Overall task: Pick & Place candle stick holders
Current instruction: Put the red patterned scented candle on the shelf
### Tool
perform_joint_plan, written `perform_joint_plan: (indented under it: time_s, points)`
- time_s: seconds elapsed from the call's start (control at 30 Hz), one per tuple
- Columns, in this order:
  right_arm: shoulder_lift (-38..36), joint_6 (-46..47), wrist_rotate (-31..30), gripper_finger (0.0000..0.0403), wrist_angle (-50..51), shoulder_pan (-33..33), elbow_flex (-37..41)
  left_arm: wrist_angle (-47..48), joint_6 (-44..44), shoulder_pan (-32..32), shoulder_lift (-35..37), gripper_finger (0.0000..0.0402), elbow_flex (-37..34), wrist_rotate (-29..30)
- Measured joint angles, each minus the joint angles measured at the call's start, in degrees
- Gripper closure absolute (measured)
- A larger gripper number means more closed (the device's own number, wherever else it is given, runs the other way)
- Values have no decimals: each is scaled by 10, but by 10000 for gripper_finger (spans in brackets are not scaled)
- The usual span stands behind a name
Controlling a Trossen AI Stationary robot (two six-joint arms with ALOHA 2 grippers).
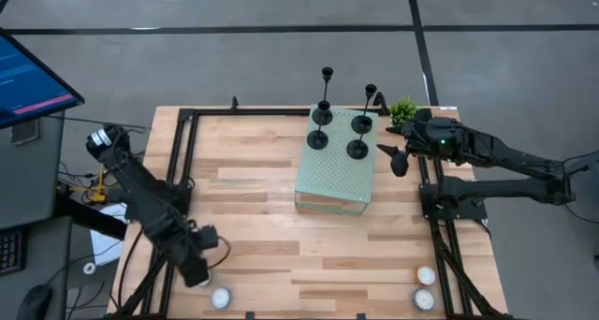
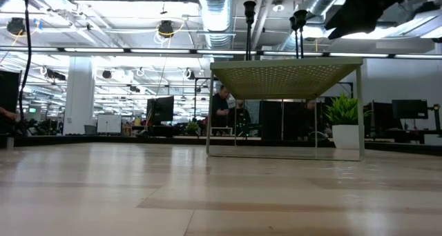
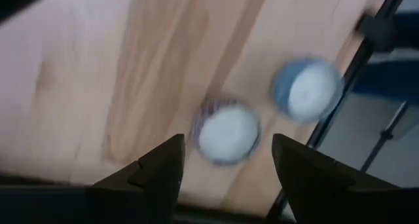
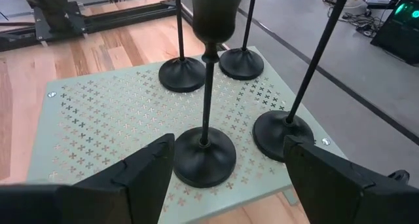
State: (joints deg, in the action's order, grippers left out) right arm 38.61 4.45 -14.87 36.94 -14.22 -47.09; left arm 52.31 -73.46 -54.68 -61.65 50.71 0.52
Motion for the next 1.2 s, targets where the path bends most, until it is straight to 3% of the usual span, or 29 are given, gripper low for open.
perform_joint_plan:
  time_s: [0.27,0.67,0.87,1.07,1.2]
  points:
    - [0,1,0,127,13,0,0,-40,-25,-66,0,171,-34,9]
    - [0,-3,0,127,19,0,0,-158,-27,-40,0,171,-37,18]
    - [0,-3,0,127,21,0,0,-175,-48,-22,-3,162,-37,-37]
    - [0,-2,0,127,21,0,0,-206,-51,-21,-3,113,-37,-137]
    - [0,0,0,127,21,0,0,-196,-51,-23,-3,96,-37,-142]
